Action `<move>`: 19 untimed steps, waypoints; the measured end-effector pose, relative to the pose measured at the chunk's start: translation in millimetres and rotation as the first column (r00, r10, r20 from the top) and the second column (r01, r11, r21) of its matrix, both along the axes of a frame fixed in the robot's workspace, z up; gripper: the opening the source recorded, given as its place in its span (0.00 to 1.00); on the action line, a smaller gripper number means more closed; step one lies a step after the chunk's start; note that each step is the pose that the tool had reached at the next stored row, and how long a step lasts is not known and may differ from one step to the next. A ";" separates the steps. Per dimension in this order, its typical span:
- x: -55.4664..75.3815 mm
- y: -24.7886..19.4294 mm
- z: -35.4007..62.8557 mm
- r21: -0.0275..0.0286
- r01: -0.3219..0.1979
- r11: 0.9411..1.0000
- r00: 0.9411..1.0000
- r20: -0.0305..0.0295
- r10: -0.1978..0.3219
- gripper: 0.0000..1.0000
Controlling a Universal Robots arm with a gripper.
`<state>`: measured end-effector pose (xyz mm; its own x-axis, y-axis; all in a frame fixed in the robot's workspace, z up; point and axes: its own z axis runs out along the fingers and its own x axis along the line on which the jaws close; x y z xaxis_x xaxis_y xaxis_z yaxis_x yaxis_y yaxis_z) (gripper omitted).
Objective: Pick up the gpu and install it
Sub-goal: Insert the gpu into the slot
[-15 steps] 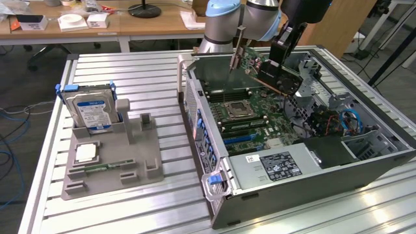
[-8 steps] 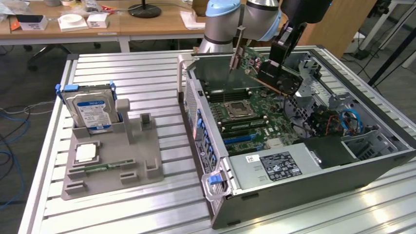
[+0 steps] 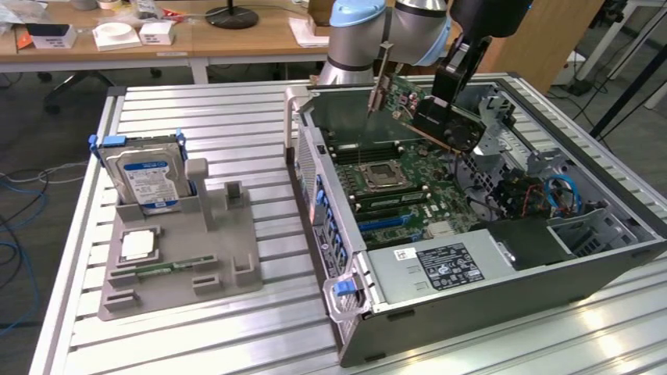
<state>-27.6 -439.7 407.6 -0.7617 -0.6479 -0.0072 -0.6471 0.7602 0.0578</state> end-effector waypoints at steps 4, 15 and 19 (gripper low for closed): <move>0.0 0.0 0.0 0.000 -0.003 1.000 1.000 0.000 0.003 0.26; 0.0 0.0 0.0 0.000 -0.011 1.000 1.000 0.000 0.011 0.26; 0.0 0.0 0.0 0.000 -0.014 1.000 1.000 0.000 0.014 0.26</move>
<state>-27.6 -439.7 407.6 -0.7529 -0.6581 -0.0075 -0.6574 0.7513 0.0582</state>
